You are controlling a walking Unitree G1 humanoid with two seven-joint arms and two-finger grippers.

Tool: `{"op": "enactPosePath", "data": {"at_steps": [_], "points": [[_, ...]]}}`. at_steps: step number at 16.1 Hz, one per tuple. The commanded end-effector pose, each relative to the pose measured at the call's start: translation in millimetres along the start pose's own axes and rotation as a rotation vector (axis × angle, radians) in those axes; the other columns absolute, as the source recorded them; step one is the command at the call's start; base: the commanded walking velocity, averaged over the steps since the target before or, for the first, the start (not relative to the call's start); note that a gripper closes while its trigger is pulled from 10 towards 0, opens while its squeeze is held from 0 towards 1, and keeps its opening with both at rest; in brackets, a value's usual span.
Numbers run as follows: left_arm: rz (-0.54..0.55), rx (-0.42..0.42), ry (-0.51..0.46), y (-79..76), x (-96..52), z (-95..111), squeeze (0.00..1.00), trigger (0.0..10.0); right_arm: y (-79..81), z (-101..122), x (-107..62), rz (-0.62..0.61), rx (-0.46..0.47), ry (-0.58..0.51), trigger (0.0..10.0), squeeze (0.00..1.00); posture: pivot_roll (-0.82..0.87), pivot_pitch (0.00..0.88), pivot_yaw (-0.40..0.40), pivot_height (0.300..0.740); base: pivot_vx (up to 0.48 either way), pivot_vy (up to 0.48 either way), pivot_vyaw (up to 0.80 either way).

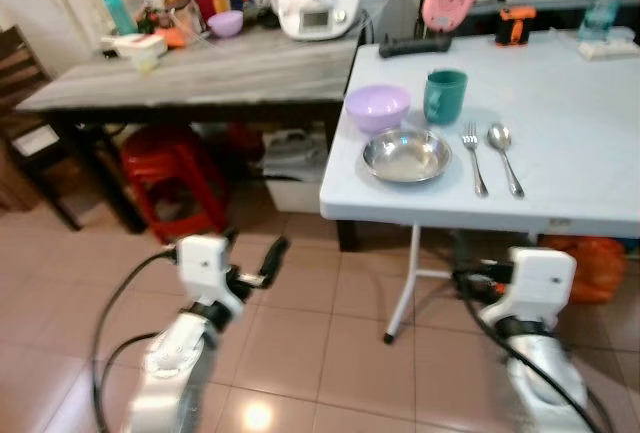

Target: Setting the table

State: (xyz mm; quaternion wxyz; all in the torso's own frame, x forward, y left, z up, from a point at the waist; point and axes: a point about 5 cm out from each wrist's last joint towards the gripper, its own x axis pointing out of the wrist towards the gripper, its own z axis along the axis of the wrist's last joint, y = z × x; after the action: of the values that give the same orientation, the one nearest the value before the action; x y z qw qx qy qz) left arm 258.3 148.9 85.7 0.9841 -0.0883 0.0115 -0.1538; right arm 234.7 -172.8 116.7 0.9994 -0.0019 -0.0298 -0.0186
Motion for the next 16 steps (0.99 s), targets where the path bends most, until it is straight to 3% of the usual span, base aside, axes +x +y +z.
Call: {"op": "enactPosePath", "data": {"at_steps": [1,5,9,16], "points": [[-0.016,-0.002,-0.015,-2.5,3.3,4.7,0.00,10.0,-5.8,1.2,-1.6,-0.016,-0.019,0.001,10.0,0.00,-0.10,0.000,0.131,0.740,0.405,0.000,0.00],[-0.029,-0.002,-0.009,-3.4,2.8,4.1,0.00,10.0,-6.1,1.7,-0.4,-0.016,-0.013,0.006,10.0,0.00,-0.10,0.000,0.125,0.740,0.405,0.000,0.00],[-0.033,0.001,-0.008,-2.9,3.4,4.3,0.00,10.0,-5.2,2.0,2.0,-0.012,-0.008,0.003,10.0,0.00,-0.10,0.000,0.125,0.740,0.405,0.000,-0.62],[-0.034,0.007,-0.003,-2.8,1.9,3.9,0.00,10.0,-5.2,2.4,2.5,-0.014,-0.016,-0.001,10.0,0.00,-0.10,0.000,0.127,0.740,0.327,0.000,0.00]]}}
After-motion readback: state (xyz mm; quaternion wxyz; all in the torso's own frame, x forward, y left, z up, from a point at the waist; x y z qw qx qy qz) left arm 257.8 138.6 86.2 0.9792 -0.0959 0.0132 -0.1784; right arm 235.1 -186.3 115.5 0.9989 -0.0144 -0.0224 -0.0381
